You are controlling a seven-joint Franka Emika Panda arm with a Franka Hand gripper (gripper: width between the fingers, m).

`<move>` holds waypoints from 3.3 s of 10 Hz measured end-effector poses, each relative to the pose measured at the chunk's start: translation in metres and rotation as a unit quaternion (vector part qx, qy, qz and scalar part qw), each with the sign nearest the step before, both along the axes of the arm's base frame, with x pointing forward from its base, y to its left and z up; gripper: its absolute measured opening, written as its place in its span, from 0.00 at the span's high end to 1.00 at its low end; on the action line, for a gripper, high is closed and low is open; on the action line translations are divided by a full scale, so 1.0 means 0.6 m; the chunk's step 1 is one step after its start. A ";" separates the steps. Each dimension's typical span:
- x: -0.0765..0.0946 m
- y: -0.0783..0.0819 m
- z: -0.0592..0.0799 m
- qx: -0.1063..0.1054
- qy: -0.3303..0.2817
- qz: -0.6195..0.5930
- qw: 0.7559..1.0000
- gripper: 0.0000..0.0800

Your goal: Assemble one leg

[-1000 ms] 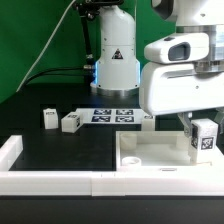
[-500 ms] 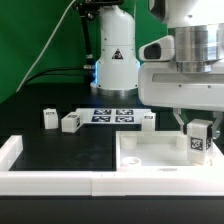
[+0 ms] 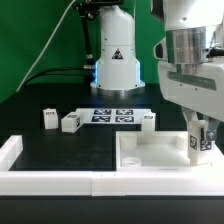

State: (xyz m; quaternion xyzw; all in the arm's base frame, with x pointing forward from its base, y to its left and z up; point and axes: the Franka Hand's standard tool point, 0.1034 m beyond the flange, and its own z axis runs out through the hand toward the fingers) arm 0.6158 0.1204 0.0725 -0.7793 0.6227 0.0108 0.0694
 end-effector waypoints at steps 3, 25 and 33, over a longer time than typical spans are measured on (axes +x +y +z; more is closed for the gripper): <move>0.000 0.003 -0.001 0.005 0.003 -0.023 1.000 0.53; 0.022 -0.013 0.001 -0.035 -0.021 0.427 0.903 0.64; 0.020 -0.015 0.001 -0.005 0.038 -0.075 0.996 0.63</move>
Offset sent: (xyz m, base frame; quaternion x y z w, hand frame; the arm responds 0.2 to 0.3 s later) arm 0.0000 0.0000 0.0000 0.0000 0.0000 -0.0899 0.9960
